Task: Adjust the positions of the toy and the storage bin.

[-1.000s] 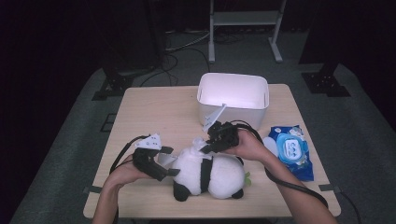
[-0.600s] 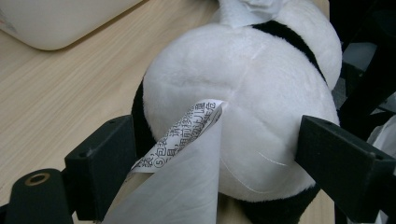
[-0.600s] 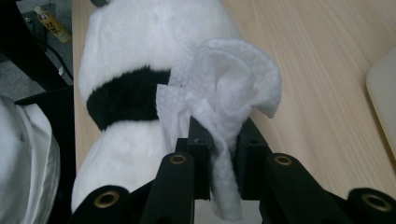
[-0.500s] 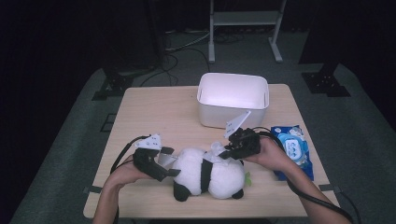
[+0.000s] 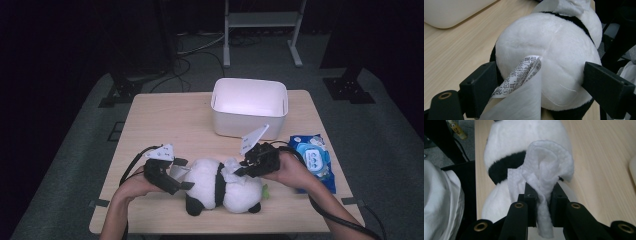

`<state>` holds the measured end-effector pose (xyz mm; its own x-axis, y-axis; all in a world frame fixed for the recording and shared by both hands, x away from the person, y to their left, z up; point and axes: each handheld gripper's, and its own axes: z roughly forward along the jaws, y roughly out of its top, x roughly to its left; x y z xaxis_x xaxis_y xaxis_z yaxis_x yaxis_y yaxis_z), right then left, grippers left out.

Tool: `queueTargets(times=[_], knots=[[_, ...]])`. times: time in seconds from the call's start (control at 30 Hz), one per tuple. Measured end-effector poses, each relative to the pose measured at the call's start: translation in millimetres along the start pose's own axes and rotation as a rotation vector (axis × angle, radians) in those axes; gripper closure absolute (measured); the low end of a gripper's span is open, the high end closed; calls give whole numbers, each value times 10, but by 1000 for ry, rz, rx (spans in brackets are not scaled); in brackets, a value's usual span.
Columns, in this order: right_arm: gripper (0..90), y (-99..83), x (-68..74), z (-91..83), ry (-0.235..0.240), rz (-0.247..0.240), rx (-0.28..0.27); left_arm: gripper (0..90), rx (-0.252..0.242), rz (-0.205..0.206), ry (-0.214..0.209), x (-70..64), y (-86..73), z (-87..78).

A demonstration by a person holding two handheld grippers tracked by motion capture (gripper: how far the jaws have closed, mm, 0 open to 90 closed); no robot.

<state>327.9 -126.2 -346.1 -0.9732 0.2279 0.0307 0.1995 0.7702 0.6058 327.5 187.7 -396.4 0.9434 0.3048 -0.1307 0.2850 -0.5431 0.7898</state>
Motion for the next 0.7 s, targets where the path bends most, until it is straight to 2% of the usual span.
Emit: queueTargets(times=[0.07, 0.17, 0.3, 0.37, 0.57, 0.7], knots=[[780, 38, 21, 68, 9, -18, 6, 124, -1, 6, -2, 4, -3, -9], [783, 26, 18, 121, 15, -12, 14, 132, -9, 1, -1, 6, -8, -27], [789, -39, 3, 113, 9, 3, 18, 148, -21, -4, 3, 11, -7, -51], [789, -69, -1, 98, 1, 1, 23, 191, -29, -2, -4, 14, -8, -66], [789, -176, -22, 48, 3, 24, 3, 194, -28, -7, -1, 32, -22, -68], [789, -231, -25, 31, 13, 40, -11, 193, -19, -11, -30, 39, -45, -24]])
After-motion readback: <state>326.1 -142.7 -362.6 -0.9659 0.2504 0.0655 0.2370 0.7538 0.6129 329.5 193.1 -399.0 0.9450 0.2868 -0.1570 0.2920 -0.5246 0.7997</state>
